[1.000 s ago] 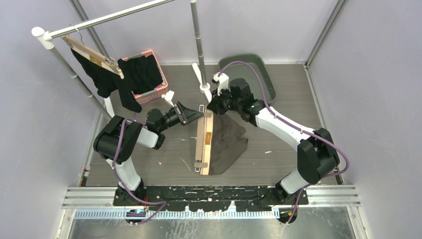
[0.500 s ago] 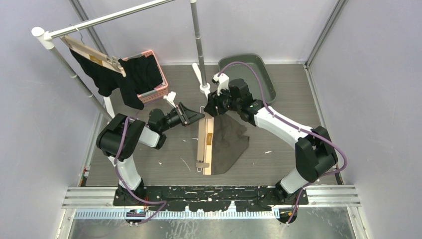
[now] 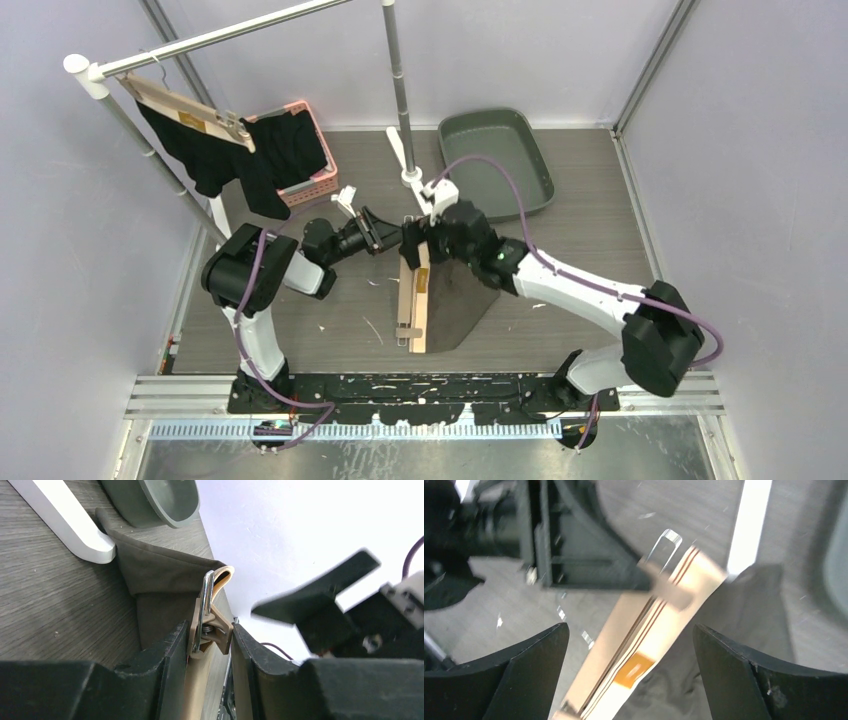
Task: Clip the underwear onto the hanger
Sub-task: Adjust the hanger at the center of the board.
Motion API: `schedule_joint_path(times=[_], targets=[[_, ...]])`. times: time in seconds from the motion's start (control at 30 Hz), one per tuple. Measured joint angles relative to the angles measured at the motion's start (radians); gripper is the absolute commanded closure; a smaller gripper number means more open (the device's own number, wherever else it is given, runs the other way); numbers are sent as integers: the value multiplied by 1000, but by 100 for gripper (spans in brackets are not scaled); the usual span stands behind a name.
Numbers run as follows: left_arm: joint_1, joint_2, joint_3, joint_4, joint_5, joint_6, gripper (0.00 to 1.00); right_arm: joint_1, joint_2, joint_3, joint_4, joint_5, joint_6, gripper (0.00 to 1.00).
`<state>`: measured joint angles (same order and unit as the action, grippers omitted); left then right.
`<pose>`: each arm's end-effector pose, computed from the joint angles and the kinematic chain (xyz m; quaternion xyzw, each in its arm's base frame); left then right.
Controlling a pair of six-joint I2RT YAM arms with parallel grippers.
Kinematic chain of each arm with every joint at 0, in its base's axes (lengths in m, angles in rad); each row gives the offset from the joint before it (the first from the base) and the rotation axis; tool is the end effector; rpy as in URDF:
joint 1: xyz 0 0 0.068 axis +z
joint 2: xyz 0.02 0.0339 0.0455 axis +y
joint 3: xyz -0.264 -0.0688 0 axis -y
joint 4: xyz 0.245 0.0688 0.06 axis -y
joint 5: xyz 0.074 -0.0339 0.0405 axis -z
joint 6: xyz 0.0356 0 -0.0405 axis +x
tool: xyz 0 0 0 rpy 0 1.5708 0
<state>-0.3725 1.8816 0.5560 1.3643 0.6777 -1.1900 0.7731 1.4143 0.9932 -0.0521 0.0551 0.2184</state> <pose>0.2900 -0.1373 0.1457 -0.0401 0.6952 -0.6422 0.3203 0.2336 0.2252 0.2790 -0.2197 0.8242 0.2274 0.4699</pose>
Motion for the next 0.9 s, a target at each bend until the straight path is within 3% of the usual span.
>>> schedule_joint_path(times=[0.13, 0.27, 0.5, 0.9], targets=[[0, 6, 6, 0, 0, 0, 64, 79, -79, -130, 27, 40, 94, 0], [0, 13, 14, 0, -2, -3, 64, 104, -76, -151, 14, 128, 161, 0], [-1, 19, 20, 0, -19, -8, 64, 205, 26, -100, -5, 304, 241, 0], [-5, 26, 17, 0, -47, -22, 63, 280, 190, 37, -79, 501, 371, 13]])
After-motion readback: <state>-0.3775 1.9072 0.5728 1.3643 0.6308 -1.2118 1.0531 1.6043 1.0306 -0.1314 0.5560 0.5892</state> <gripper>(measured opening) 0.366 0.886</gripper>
